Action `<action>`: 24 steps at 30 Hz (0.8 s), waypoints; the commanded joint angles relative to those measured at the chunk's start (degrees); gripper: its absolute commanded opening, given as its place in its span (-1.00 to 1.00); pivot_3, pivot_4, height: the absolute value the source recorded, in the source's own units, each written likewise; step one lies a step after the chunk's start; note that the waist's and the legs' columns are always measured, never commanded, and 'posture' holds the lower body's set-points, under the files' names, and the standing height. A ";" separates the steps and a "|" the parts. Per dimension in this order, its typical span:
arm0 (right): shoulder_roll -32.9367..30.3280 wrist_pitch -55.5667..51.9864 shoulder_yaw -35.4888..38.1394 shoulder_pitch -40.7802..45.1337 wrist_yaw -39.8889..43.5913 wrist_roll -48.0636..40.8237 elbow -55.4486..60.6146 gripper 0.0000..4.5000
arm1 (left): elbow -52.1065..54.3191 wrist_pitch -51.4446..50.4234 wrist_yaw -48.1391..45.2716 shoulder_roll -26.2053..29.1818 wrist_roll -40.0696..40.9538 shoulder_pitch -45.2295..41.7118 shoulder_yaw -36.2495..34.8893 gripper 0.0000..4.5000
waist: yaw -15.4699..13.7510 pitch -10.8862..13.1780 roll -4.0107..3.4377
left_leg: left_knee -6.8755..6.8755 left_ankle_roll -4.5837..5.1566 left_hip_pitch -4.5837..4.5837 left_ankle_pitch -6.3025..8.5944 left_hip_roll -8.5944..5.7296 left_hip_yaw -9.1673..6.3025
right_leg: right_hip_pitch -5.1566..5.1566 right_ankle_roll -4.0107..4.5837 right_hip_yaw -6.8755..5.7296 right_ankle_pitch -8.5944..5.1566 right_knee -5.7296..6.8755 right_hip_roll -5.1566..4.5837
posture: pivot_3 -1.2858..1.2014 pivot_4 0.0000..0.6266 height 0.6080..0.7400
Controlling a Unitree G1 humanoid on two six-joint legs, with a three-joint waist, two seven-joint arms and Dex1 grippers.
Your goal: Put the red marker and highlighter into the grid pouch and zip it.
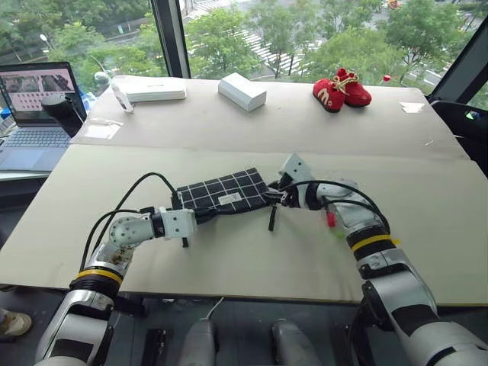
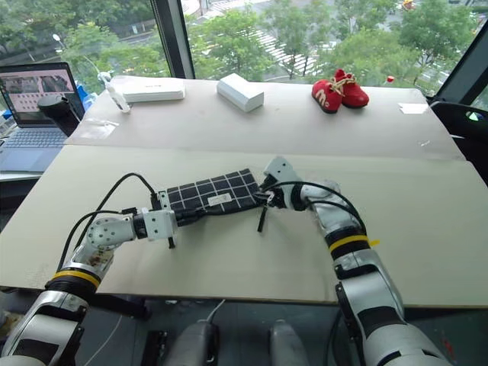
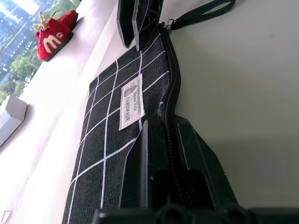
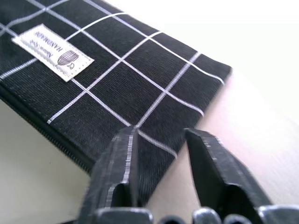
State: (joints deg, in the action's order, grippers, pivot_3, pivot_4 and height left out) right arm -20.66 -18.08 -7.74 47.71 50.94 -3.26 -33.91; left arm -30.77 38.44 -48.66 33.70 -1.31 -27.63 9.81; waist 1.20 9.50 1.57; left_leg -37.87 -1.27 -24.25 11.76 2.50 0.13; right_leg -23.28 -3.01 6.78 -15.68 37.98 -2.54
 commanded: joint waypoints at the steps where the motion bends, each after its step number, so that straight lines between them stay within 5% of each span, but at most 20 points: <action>1: -3.62 -8.15 5.70 2.34 4.05 -6.81 7.08 0.39 | 6.96 -6.53 2.98 -1.88 4.00 0.74 -3.07 -1.00 | -0.03 0.02 -0.03 | 0.00 0.00 -0.01 0.00 0.00 0.00 | 0.00 0.00 0.00 0.00 -0.01 -0.01 | 0.03 -0.52 0.84; 8: -6.37 -16.68 4.51 -4.59 4.10 -9.25 17.79 0.39 | 14.36 -14.88 5.59 -4.76 4.01 2.72 -3.30 -1.00 | 0.08 0.02 -0.02 | 0.01 0.01 -0.02 0.01 0.03 -0.06 | 0.02 0.00 -0.04 0.00 -0.05 0.05 | 0.03 -0.52 0.84; 24: -0.80 -11.87 5.47 -2.15 -8.10 -7.18 8.38 0.39 | 15.56 -17.23 6.96 -6.37 4.00 3.61 -3.39 -1.00 | 1.25 0.03 -0.03 | 0.01 0.00 -0.08 0.00 0.00 -0.04 | -0.02 0.00 0.01 0.00 -0.12 0.03 | 0.03 -0.52 0.84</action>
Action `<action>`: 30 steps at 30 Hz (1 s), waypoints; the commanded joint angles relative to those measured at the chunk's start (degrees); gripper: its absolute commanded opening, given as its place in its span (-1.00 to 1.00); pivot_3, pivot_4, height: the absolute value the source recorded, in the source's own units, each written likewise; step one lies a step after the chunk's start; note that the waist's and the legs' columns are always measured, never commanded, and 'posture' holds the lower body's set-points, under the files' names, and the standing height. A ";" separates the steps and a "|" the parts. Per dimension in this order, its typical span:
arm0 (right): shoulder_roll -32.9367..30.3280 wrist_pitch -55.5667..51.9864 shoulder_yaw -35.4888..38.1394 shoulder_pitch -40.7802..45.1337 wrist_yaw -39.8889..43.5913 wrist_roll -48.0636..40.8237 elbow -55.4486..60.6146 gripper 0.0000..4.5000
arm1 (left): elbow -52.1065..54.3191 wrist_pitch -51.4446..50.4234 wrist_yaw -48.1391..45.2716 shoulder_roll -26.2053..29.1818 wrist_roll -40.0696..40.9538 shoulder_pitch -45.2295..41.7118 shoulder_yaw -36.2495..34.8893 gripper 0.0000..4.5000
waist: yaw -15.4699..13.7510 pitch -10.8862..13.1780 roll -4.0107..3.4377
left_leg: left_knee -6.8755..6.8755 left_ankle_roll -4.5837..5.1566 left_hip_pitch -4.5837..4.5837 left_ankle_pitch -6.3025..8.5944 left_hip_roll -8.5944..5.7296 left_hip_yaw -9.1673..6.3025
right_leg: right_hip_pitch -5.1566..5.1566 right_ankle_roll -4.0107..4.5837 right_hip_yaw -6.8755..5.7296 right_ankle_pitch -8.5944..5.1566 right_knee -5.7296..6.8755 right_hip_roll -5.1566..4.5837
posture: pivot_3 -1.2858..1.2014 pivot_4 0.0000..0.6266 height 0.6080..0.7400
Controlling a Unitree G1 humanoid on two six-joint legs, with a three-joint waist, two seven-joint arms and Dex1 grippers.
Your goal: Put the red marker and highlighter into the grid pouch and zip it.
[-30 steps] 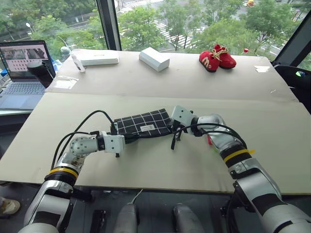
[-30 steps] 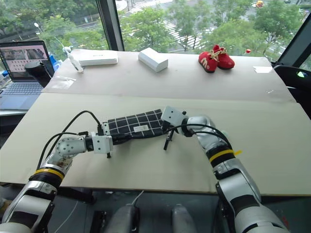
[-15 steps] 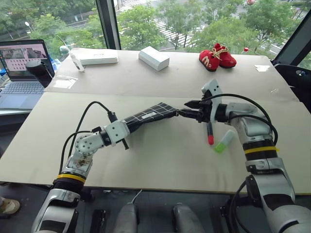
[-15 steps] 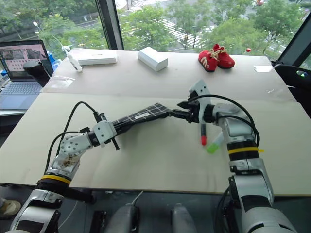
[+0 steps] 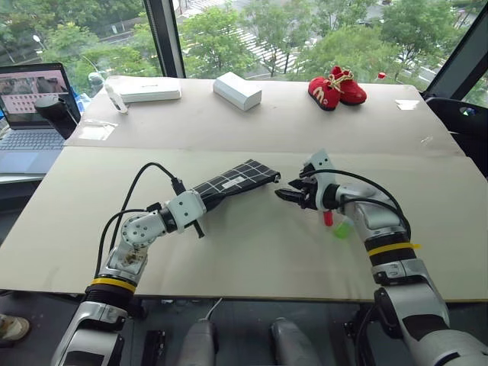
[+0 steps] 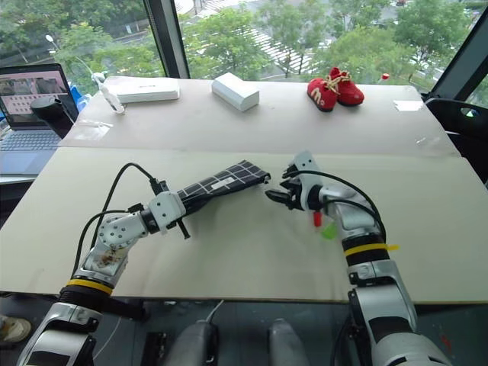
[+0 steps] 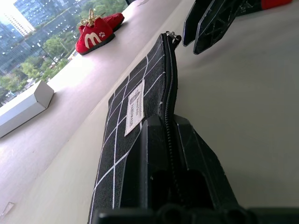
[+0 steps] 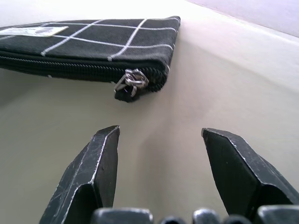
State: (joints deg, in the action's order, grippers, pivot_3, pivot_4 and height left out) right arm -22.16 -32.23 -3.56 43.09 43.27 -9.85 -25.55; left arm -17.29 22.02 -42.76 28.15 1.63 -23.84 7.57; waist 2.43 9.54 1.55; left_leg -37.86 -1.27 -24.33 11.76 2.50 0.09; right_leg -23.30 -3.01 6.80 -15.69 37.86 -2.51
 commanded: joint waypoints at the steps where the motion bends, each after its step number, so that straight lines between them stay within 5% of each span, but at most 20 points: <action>1: 1.05 2.38 1.11 2.66 -0.23 -0.71 -0.11 0.39 | 2.23 -1.18 1.20 -1.10 1.30 -0.22 -1.34 -1.00 | 0.04 0.00 0.00 | 0.00 0.00 0.01 0.00 0.00 -0.01 | 0.00 0.00 0.00 0.00 0.01 0.01 | 0.03 -0.52 0.84; 22: 4.84 9.26 0.40 9.06 -0.58 0.76 -9.09 0.39 | 3.48 -4.69 2.17 -3.52 3.39 -0.81 -2.95 -1.00 | 0.14 0.00 -0.01 | 0.01 0.00 0.00 0.00 0.00 -0.02 | 0.00 0.00 -0.02 0.00 0.02 0.00 | 0.03 -0.52 0.84; 30: 4.02 9.82 -0.10 8.61 2.22 0.56 -7.92 -0.70 | 3.41 -4.60 2.52 -3.76 3.33 -0.71 -2.93 -1.00 | 0.13 0.00 -0.01 | 0.01 0.00 0.00 0.00 0.00 -0.02 | -0.01 0.00 -0.01 0.00 0.02 0.00 | 0.03 -0.52 0.84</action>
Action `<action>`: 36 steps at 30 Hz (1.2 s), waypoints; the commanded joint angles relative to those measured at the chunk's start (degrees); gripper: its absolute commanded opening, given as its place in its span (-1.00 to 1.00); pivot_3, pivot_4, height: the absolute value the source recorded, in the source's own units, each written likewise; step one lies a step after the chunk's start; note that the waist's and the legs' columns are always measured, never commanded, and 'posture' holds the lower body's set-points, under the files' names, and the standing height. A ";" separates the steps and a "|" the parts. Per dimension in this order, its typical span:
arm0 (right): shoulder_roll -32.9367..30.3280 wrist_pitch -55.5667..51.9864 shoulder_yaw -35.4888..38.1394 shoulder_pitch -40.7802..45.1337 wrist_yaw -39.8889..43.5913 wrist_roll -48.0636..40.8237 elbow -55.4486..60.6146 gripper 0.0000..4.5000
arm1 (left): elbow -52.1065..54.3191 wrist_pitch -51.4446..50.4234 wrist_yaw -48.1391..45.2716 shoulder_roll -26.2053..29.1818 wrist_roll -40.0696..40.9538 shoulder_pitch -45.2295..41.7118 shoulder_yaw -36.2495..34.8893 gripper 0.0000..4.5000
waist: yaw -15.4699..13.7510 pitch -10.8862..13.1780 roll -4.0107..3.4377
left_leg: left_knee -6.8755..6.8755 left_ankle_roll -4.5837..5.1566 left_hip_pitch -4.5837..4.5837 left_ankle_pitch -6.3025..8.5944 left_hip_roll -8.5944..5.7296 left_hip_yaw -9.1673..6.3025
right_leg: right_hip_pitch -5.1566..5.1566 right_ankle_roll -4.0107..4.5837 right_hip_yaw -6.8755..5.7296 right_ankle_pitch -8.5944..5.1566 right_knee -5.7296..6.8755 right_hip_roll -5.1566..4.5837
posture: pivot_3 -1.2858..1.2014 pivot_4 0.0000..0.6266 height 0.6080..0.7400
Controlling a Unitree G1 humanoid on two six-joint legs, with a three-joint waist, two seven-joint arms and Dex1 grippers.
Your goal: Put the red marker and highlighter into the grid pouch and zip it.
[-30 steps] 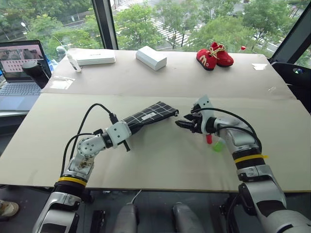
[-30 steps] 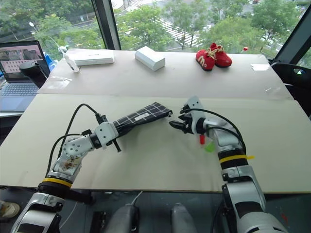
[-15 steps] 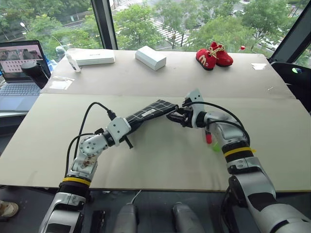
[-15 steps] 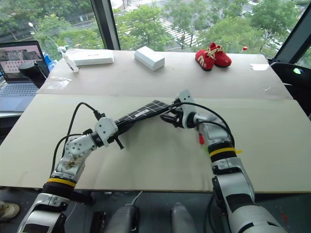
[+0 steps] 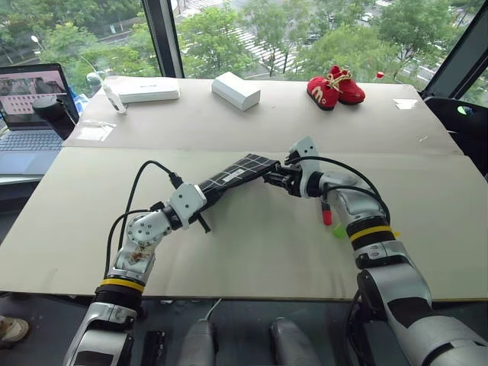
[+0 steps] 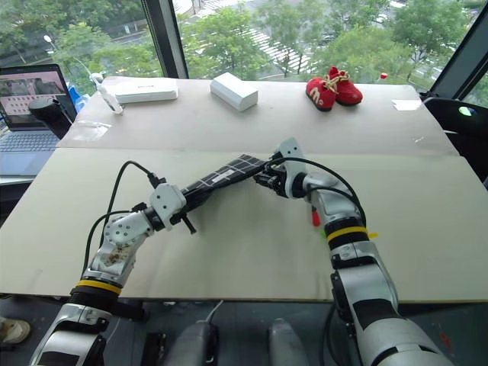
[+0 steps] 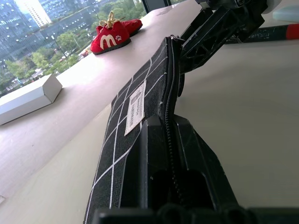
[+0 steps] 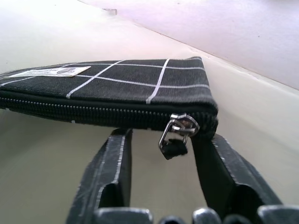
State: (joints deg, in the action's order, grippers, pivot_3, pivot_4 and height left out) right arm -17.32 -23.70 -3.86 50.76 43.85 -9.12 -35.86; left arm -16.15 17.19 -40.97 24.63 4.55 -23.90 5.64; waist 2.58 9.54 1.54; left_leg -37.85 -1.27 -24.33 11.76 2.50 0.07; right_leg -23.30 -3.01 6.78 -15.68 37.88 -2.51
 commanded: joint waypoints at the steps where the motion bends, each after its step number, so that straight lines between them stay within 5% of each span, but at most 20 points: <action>1: -0.92 1.19 0.17 0.73 1.93 -0.20 2.79 -0.82 | 2.16 0.32 0.77 -0.32 0.35 -0.73 -0.93 -1.00 | -0.04 0.00 0.00 | 0.00 0.00 0.00 0.00 0.00 0.00 | 0.00 0.00 0.00 0.00 0.00 0.00 | 0.03 -0.52 0.84; 2: -1.02 1.03 0.15 0.51 2.17 -0.21 3.18 -0.96 | 2.03 0.39 0.82 -0.44 0.28 -0.83 -0.85 -1.00 | -0.04 0.00 0.00 | 0.00 0.00 0.00 0.00 0.00 0.00 | 0.00 0.00 0.00 0.00 0.00 0.00 | 0.03 -0.52 0.84; 14: -0.89 -5.01 -6.65 -4.49 9.69 -0.65 13.67 -0.96 | 0.50 0.88 1.08 -1.58 -0.38 -2.21 -0.27 -1.00 | -0.01 0.00 0.00 | 0.00 0.00 0.00 0.00 0.00 0.00 | 0.00 0.00 0.00 0.00 0.00 0.01 | 0.03 -0.52 0.84; 25: 8.22 -7.55 -10.25 -3.81 6.96 -1.28 17.24 -0.96 | 0.23 0.96 0.21 -1.69 -0.47 -2.93 -0.05 -1.00 | -0.04 0.00 0.00 | 0.00 0.00 0.00 0.00 0.00 -0.03 | 0.00 0.00 -0.02 0.00 0.00 0.00 | 0.03 -0.52 0.84; 36: 10.76 -12.18 -11.69 -4.31 9.54 -4.05 22.01 -0.96 | -0.60 1.06 -0.74 -2.01 -0.54 -3.87 0.33 -1.00 | -0.10 0.00 0.00 | 0.00 0.00 0.00 0.00 0.00 -0.05 | 0.00 0.00 -0.06 0.00 0.02 0.01 | 0.03 -0.52 0.84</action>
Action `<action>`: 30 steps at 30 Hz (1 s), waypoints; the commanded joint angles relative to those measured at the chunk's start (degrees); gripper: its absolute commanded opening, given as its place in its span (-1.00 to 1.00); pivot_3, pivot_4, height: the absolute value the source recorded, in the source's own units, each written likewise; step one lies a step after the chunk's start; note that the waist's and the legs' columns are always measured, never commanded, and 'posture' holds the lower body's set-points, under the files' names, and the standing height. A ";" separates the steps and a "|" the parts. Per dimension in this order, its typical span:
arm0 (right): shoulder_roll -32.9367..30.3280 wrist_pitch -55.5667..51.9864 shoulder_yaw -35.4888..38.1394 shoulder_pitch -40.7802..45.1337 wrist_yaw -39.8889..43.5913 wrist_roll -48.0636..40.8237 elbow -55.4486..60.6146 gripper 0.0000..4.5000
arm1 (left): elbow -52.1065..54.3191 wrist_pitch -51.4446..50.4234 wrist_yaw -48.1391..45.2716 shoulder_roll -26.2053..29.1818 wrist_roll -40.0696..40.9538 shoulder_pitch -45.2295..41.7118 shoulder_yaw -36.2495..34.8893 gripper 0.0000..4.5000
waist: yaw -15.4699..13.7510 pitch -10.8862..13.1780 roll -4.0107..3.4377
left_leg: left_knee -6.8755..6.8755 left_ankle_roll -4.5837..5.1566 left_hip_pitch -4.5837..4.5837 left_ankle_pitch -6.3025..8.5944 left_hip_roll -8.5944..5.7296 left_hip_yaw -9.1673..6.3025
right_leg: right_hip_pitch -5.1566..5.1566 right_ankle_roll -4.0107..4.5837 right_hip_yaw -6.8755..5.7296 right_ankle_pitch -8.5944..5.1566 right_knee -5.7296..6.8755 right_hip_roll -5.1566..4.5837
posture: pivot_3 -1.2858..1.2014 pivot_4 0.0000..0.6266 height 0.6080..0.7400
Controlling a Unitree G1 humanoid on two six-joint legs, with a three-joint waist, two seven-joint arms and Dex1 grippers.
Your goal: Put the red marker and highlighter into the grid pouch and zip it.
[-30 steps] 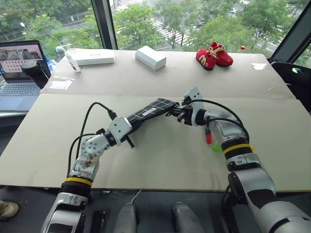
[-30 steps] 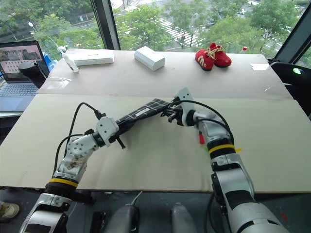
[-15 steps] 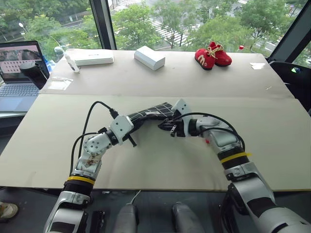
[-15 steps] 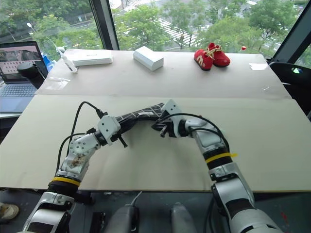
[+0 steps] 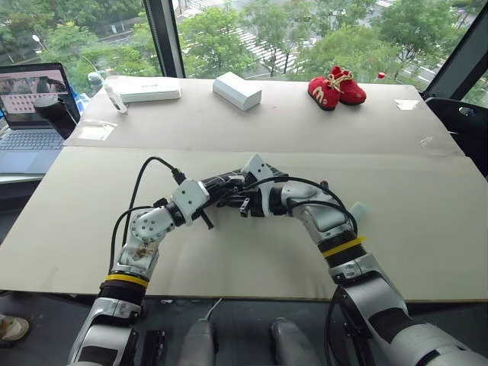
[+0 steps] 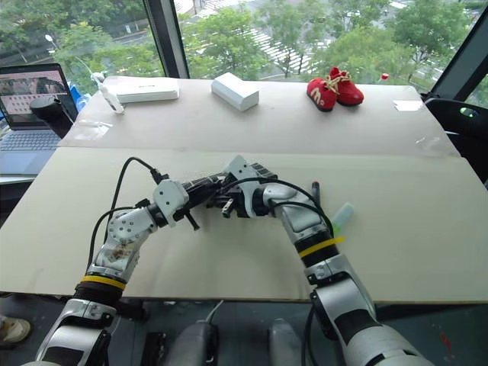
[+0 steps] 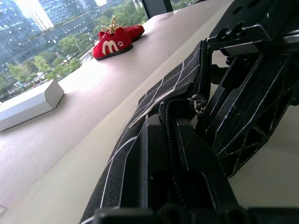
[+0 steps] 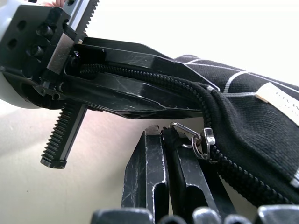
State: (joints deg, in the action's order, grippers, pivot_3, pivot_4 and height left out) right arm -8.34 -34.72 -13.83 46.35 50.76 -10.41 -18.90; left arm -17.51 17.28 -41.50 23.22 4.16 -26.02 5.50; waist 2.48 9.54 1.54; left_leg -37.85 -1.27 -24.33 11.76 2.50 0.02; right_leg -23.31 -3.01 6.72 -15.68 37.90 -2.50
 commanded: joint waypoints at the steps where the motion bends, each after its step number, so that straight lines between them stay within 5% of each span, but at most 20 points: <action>1: 1.66 -1.38 -2.10 -0.27 2.92 -2.70 5.64 -0.96 | 0.70 0.99 -0.24 -0.64 -0.18 -1.82 0.50 -1.00 | 0.01 0.00 0.00 | 0.00 0.00 0.00 0.00 0.00 0.00 | 0.00 0.00 0.00 0.00 0.00 0.00 | 0.03 -0.52 0.84; 3: 0.97 -0.50 -2.17 -0.68 2.01 -1.25 4.93 -0.96 | 0.61 1.03 -0.35 -0.70 -0.18 -1.96 0.50 -1.00 | 0.01 0.00 0.00 | 0.00 0.00 0.00 0.00 0.00 0.00 | 0.00 0.00 0.00 0.00 -0.01 0.00 | 0.03 -0.52 0.84; 4: 0.61 0.01 -2.01 -0.68 1.28 -0.44 4.26 -0.67 | 0.59 1.06 -0.42 -0.70 -0.16 -1.97 0.47 -1.00 | 0.01 0.00 0.00 | 0.00 0.00 0.00 0.00 0.00 0.00 | 0.00 0.00 -0.01 0.00 0.00 0.00 | 0.03 -0.52 0.84; 12: -9.01 -6.42 2.01 -5.29 6.21 -5.57 13.62 0.48 | 0.73 1.09 -0.45 -0.72 -0.07 -1.91 0.39 -1.00 | -0.46 0.00 0.01 | 0.00 0.00 -0.10 0.00 -0.04 -0.02 | 0.00 0.00 -0.02 0.00 -0.14 -0.05 | 0.03 -0.52 0.84; 20: -24.45 -13.74 10.39 -15.34 11.93 -15.92 31.07 0.48 | 0.87 1.18 -0.46 -0.78 -0.01 -1.57 0.49 -1.00 | -0.14 0.02 0.04 | 0.02 0.00 -0.15 0.00 -0.03 -0.05 | 0.01 -0.01 -0.02 -0.01 -0.25 -0.03 | 0.03 -0.52 0.84; 22: -28.83 -15.37 17.35 -18.58 10.27 -17.80 33.67 0.48 | 0.62 1.46 -0.55 -0.71 0.04 -1.37 0.43 -1.00 | -0.05 0.02 0.04 | 0.01 0.00 -0.12 0.00 -0.02 -0.04 | 0.03 -0.02 0.00 -0.01 -0.25 -0.02 | 0.03 -0.52 0.84; 30: -29.27 -23.60 29.07 -23.08 -15.04 -10.22 35.74 0.48 | -0.11 2.26 -0.71 -0.53 0.14 -1.11 0.38 -1.00 | -0.15 0.04 0.08 | 0.02 0.00 -0.07 0.00 -0.04 -0.03 | 0.08 -0.02 0.04 -0.01 -0.28 -0.02 | 0.03 -0.52 0.84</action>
State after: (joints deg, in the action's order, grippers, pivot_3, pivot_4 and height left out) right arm -38.16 -56.16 12.56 23.56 40.89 -22.18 14.47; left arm -18.49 18.27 -42.14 22.55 4.13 -26.77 6.36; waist 2.33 9.58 1.61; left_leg -37.81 -1.27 -24.41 11.76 2.47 -0.02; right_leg -23.23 -3.03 6.76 -15.69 37.62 -2.51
